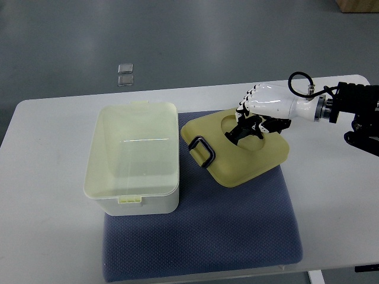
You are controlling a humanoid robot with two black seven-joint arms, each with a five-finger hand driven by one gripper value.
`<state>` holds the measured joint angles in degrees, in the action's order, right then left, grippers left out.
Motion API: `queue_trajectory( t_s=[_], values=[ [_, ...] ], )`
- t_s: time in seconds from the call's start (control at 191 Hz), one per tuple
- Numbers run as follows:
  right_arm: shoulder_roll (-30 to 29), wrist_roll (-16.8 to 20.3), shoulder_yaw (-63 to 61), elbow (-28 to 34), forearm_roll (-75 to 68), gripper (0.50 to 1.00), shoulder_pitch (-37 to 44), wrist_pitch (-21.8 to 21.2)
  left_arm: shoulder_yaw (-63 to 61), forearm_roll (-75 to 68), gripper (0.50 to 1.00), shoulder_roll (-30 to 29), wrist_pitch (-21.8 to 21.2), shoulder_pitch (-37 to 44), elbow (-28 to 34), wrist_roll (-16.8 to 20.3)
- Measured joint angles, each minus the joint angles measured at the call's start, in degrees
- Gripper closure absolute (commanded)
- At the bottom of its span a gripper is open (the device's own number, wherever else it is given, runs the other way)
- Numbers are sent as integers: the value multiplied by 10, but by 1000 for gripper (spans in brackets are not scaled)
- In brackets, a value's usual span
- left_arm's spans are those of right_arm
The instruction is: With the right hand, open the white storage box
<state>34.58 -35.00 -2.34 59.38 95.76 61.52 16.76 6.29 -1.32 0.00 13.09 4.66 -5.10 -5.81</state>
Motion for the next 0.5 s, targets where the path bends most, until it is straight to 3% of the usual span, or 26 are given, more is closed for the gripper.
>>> queue_trajectory(
  t_s=[0.005, 0.01, 0.021, 0.131, 0.498],
  values=[
    [0, 0, 0, 0, 0, 779, 0, 0, 0, 0, 500, 0, 0, 0, 0, 0],
    [-1, 0, 0, 0, -1, 779, 0, 0, 0, 0, 500, 0, 0, 0, 0, 0],
    [-1, 0, -1, 0, -2, 704, 0, 0, 0, 0, 500, 0, 0, 0, 0, 0],
    [-7, 0, -5, 0, -8, 593, -8, 2, 0, 0, 500, 0, 0, 0, 0, 0],
    [-5, 0, -6, 29, -10, 568, -14, -1, 0, 0, 500, 0, 0, 0, 0, 0]
  ],
)
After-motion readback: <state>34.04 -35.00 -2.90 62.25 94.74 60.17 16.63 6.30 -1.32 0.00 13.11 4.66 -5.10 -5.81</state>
